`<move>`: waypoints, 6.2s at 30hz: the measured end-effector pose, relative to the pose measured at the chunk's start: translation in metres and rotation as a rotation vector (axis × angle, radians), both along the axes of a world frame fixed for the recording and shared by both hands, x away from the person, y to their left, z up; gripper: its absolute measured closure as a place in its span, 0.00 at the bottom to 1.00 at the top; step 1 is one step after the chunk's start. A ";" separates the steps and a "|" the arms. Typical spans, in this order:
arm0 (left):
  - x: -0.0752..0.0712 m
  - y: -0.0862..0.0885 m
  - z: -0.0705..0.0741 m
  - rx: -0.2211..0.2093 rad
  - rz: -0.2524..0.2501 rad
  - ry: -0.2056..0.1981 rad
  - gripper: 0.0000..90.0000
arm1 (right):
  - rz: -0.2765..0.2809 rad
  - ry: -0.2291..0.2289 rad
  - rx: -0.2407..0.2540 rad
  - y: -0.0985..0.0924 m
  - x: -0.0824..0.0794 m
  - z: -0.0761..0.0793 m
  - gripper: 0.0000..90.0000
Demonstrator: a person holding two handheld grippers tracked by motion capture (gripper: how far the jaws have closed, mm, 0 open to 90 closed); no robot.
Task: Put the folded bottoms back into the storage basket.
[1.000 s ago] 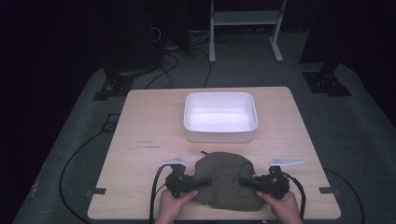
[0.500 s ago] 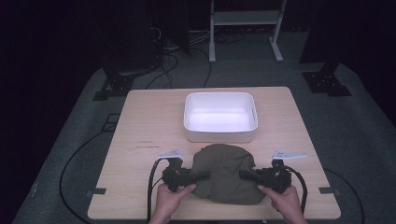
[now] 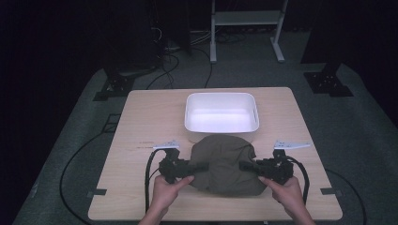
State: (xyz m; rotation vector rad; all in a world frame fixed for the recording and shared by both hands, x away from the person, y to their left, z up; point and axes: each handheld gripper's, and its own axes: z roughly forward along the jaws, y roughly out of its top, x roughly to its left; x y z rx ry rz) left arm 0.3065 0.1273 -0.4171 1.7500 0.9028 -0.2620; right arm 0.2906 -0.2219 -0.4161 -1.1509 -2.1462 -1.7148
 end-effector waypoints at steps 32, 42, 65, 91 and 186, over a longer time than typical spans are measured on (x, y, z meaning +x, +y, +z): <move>0.056 0.000 0.055 -0.007 0.022 -0.013 0.72 | -0.024 -0.012 0.038 -0.001 0.054 0.047 0.82; 0.076 -0.002 0.064 -0.001 0.024 -0.002 0.72 | -0.038 0.003 0.037 -0.004 0.074 0.057 0.82; 0.132 -0.003 0.085 0.002 0.088 -0.027 0.72 | -0.100 -0.020 0.020 0.001 0.126 0.083 0.82; 0.188 -0.012 0.031 -0.024 0.166 0.053 0.72 | -0.162 0.080 -0.052 0.000 0.193 0.056 0.84; 0.194 -0.017 0.008 0.340 0.316 0.014 0.65 | -0.177 0.210 -0.286 0.025 0.224 -0.004 0.83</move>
